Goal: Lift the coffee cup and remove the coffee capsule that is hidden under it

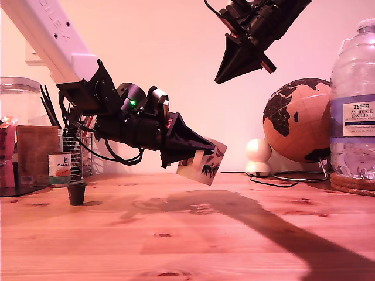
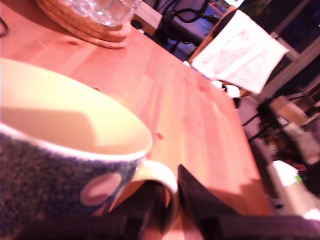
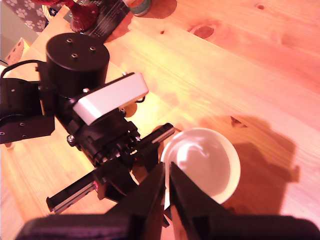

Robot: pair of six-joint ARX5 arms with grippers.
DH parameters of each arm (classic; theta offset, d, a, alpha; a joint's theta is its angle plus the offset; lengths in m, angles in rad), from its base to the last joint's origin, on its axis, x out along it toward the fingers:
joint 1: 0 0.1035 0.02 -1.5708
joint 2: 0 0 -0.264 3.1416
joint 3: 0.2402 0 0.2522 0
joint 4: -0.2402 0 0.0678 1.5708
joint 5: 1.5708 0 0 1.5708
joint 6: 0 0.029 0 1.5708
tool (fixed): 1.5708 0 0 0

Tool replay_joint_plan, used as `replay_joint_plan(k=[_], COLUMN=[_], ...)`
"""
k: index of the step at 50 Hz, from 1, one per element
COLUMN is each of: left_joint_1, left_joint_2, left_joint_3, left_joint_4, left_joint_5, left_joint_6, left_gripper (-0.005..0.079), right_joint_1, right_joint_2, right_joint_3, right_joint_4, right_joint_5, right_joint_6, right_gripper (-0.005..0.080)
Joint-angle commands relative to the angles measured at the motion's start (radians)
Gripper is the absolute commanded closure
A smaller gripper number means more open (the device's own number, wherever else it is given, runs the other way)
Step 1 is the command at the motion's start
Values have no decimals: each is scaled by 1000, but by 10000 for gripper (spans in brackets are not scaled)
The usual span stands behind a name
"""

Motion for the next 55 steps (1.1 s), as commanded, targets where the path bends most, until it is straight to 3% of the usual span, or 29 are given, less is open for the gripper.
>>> replay_joint_plan(k=[1, 55], left_joint_1=[2, 27], left_joint_2=[21, 39], left_joint_3=[12, 12], left_joint_4=[12, -71], left_joint_5=[19, -56], left_joint_6=[6, -23], left_gripper=[764, 763], right_joint_1=[1, 27], right_joint_2=[6, 6], right_joint_3=[0, 0], right_joint_4=[1, -5], right_joint_5=[0, 0], right_joint_6=[-2, -1], right_gripper=[763, 763])
